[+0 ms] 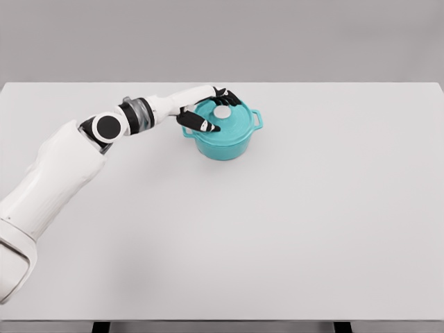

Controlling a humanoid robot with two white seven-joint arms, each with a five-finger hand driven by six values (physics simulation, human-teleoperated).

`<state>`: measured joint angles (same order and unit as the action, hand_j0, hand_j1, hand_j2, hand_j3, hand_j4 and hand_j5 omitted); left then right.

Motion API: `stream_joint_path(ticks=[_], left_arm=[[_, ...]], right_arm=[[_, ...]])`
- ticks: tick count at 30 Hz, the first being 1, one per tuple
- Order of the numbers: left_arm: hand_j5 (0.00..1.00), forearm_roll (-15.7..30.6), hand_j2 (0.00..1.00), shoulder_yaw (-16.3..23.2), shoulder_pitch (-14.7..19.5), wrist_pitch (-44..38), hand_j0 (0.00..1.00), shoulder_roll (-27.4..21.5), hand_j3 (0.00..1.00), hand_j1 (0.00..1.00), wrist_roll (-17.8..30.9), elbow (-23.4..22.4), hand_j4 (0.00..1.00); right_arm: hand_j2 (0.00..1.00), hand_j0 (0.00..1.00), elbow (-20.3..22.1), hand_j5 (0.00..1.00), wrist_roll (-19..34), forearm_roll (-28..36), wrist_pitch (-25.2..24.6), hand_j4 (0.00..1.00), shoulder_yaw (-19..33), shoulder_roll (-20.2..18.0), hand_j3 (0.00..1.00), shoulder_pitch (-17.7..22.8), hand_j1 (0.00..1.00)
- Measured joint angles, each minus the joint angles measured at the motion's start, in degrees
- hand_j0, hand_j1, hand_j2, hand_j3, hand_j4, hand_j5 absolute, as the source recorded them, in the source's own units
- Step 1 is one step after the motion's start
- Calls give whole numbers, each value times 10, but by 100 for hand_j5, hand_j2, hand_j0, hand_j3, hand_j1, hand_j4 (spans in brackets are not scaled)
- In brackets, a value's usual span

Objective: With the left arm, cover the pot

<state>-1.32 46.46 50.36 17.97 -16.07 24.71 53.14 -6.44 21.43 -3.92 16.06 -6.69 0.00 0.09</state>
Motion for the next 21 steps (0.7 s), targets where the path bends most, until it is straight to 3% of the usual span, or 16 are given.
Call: stream_joint_path(ticks=[21], left_arm=[[84,6,84,-1,12,0,84,-2,84,84,1,-1,84]], right_arm=[[100,100,0,100,0,0,0,100,0,0,100,0,100]])
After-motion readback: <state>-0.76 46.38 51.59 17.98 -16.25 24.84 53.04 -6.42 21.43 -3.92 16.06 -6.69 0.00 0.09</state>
